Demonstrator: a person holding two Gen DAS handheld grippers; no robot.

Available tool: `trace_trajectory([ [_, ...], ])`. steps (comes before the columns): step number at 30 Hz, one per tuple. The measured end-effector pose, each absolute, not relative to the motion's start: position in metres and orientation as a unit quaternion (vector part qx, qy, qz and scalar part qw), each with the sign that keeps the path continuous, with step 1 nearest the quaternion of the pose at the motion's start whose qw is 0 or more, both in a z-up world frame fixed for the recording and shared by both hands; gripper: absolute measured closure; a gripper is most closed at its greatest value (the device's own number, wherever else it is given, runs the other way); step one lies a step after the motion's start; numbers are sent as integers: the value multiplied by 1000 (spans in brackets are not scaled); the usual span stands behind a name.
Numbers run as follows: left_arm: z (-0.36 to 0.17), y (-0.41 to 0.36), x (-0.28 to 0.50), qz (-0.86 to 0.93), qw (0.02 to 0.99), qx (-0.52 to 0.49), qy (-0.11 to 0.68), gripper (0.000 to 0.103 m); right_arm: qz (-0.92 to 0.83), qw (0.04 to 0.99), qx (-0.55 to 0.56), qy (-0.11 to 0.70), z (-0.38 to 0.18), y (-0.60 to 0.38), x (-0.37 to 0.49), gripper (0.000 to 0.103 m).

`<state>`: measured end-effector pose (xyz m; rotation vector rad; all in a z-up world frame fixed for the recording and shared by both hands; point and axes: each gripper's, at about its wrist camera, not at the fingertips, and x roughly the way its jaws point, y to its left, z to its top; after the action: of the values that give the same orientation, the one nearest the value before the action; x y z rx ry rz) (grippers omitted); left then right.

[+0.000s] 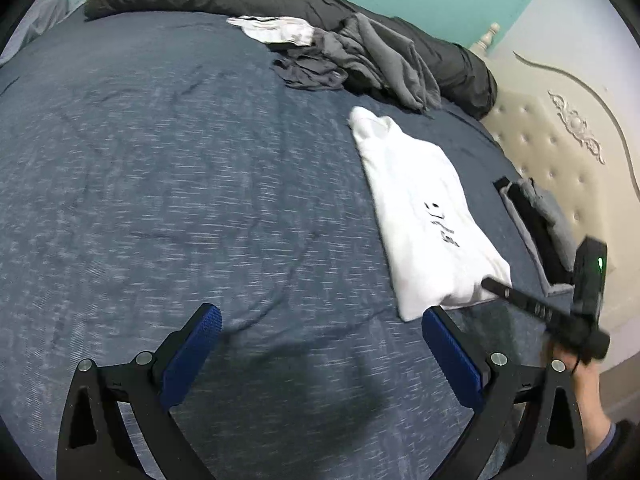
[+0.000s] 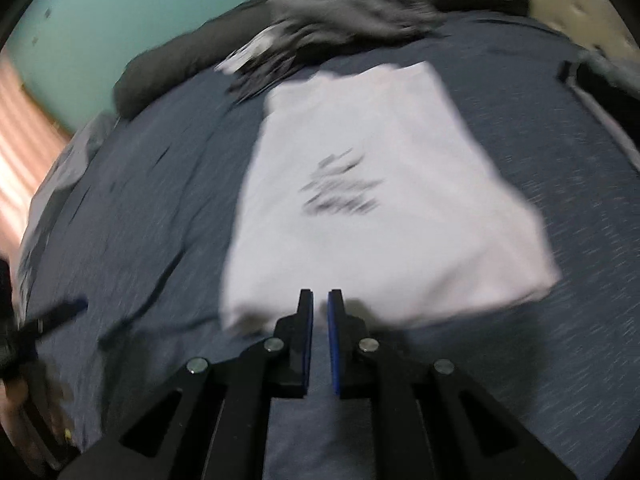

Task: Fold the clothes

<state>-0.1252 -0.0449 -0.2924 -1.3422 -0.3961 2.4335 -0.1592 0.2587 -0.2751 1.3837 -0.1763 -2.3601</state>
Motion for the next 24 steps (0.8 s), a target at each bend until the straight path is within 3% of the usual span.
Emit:
trace_trajectory([
  [14,-305,6,-149,849,177,-491,-86,0,-833,183,521,-13,-306,267,-188,98],
  [19,-305,43,-164,850,192,-488,-53,0,-830,186,525,-37,-300,295,-185,99],
  [24,-319,81,-171,848,196,-492,-1,0,-854,153,494,-59,-274,340,-191,95],
])
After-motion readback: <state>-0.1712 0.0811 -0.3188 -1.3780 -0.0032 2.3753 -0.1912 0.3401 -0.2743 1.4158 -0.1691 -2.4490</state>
